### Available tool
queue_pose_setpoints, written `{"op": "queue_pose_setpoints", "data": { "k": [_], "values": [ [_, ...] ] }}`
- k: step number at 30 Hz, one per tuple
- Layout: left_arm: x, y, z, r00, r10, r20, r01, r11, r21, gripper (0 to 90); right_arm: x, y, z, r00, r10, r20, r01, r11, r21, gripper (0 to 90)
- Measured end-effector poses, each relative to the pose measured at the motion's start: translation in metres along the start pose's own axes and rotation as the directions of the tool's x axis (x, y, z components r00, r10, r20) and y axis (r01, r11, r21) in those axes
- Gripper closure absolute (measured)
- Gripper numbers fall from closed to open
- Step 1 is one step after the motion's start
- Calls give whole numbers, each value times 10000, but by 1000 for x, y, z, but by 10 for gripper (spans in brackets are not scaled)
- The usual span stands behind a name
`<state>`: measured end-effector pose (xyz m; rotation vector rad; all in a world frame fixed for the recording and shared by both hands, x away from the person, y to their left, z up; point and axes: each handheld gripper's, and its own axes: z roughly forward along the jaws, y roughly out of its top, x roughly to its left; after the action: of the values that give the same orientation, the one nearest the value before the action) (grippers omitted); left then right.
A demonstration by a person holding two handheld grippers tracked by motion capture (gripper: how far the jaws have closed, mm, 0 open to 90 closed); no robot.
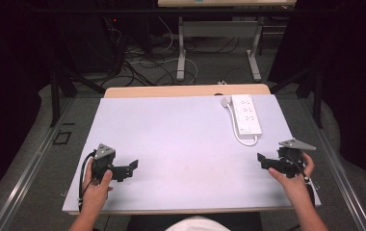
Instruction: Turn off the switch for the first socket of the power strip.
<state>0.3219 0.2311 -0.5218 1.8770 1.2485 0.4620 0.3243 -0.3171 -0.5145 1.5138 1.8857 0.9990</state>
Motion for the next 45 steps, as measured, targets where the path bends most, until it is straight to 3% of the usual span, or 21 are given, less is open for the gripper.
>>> {"op": "queue_pose_setpoints", "data": {
  "k": [4, 9, 12, 22, 29, 31, 45],
  "values": [
    [2, -1, -3, 10000, -27, -10, 27, 10000, -30, 29, 0, 7, 1, 9999, -63, -144, 62, 10000, -64, 154],
    [2, -2, -2, 9998, -76, -173, 73, 9998, -207, 29, 1, 15, 2, 9985, -489, -238, 499, 9978, 444, 157],
    [2, -2, -4, 9999, -65, -147, 63, 9999, -104, 29, 2, 17, 4, 9978, -592, -309, 601, 9978, 285, 161],
    [2, -3, -7, 9998, -19, -202, 18, 10000, -54, 29, 3, 40, 4, 9903, -1270, -565, 1301, 9900, 543, 207],
    [1, -3, -5, 9995, -20, -303, 12, 9996, -279, 29, 0, 50, 5, 9881, -1314, -800, 1379, 9870, 822, 240],
    [2, -3, -7, 9999, -4, -166, 2, 9999, -105, 29, -2, 53, 5, 9879, -1306, -832, 1378, 9867, 868, 259],
    [0, -4, -7, 9995, -29, -303, 21, 9997, -259, 29, -7, 84, 10, 9844, -1366, -1109, 1512, 9790, 1367, 311]
  ]
}}
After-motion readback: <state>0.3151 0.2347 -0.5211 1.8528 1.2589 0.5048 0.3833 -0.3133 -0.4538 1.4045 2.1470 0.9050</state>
